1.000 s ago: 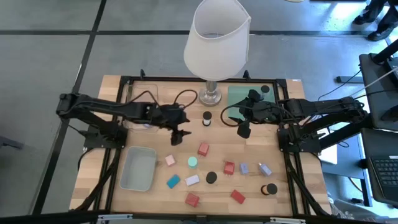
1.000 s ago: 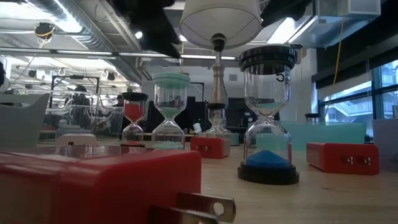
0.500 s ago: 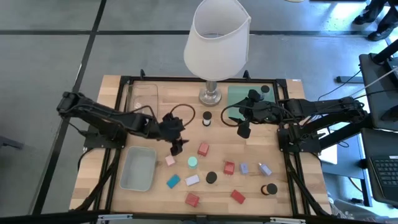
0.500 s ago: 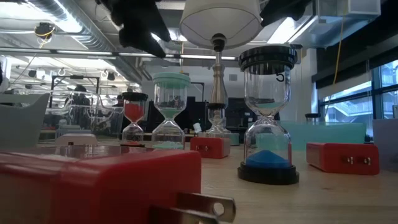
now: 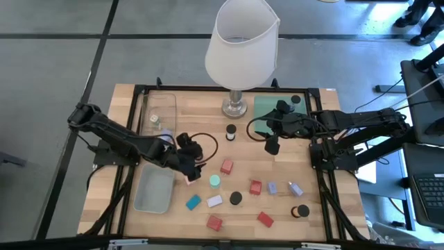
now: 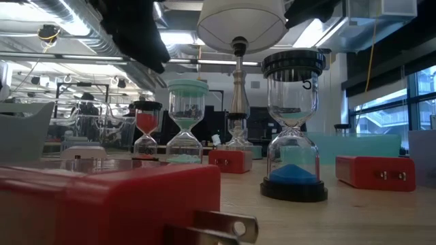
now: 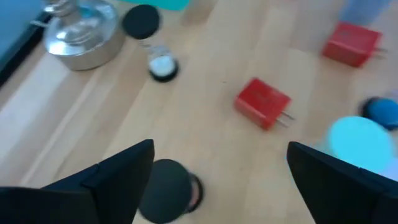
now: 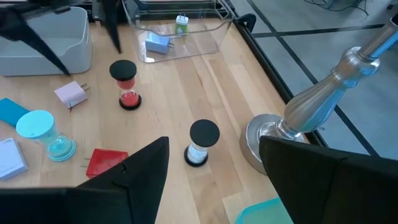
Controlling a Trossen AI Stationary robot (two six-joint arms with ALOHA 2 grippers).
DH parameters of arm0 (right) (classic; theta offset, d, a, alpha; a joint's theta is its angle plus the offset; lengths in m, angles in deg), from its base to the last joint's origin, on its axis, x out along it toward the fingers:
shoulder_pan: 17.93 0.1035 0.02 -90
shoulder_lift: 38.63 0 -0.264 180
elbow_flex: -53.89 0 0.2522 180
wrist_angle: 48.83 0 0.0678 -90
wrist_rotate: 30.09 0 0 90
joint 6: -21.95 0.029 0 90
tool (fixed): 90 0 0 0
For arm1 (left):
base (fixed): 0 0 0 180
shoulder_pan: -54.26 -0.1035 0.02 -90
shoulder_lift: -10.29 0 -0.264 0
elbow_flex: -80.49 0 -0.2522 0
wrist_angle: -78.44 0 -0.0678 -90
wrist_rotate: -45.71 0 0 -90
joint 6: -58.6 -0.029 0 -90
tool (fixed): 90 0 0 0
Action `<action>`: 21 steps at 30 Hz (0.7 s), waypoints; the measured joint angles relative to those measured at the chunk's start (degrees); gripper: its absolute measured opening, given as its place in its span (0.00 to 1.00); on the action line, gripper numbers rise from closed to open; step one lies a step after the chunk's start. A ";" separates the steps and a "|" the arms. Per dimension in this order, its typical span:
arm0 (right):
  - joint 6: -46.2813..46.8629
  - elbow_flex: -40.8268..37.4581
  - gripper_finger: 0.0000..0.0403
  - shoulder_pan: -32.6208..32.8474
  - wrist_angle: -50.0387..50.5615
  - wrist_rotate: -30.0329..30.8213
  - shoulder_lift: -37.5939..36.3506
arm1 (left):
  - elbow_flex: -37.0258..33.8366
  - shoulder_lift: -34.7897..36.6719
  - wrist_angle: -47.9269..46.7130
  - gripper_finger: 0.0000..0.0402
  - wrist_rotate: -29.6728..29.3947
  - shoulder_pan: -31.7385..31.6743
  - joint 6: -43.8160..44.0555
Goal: Pick & Place Office items
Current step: Put the red hourglass into the green bin
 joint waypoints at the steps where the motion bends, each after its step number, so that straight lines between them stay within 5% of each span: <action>1: 0.00 0.00 0.63 0.02 0.00 -0.05 0.00 | 0.00 -0.04 -0.91 0.93 -1.00 -0.20 0.98; 8: 0.00 0.00 0.63 0.02 -0.03 -0.05 0.00 | 0.00 -0.04 -2.76 0.96 -0.31 -5.80 14.47; 13: 0.00 0.00 0.63 0.00 -0.07 -0.06 0.00 | 0.00 -0.04 -2.85 0.95 6.36 -9.34 14.79; 21: 0.00 0.00 0.63 0.01 -0.07 -0.05 0.01 | -3.17 0.03 -2.59 0.95 6.86 -9.80 17.83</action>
